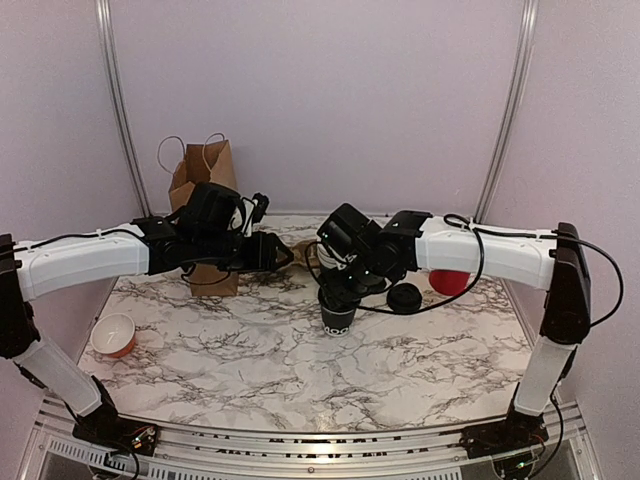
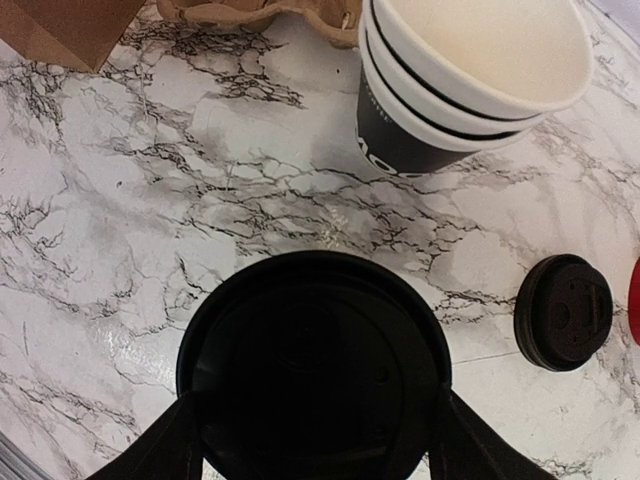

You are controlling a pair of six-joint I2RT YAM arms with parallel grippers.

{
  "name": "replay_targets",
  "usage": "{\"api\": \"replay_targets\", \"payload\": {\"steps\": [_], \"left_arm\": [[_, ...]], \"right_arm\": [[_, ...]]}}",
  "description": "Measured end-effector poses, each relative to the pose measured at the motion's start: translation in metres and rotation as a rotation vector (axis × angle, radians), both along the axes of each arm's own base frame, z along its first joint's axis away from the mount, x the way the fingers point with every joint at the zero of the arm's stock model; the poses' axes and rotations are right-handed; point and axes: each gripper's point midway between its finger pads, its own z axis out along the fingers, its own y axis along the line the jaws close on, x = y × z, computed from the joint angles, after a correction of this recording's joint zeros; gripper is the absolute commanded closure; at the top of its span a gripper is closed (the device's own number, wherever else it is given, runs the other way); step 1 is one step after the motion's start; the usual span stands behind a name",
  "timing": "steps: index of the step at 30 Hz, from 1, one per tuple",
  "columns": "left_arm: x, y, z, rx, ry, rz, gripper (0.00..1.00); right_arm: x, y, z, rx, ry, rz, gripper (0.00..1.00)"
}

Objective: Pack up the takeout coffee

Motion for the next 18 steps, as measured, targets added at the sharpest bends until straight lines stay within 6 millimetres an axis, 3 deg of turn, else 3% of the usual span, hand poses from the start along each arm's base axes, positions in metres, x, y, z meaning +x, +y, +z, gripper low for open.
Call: {"api": "replay_targets", "payload": {"steps": [6,12,18], "left_arm": [[0.001,0.002,0.003,-0.001,-0.01,0.001,0.32],[0.001,0.003,0.008,-0.006,-0.018,0.0,0.03],[0.002,0.003,0.019,-0.017,-0.041,0.001,0.01]], "right_arm": [[-0.003,-0.01,0.024,0.025,-0.027,-0.027,0.43],[-0.014,-0.031,0.039,0.06,-0.04,-0.071,0.43],[-0.029,-0.074,0.032,0.06,-0.01,-0.153,0.43]]}}
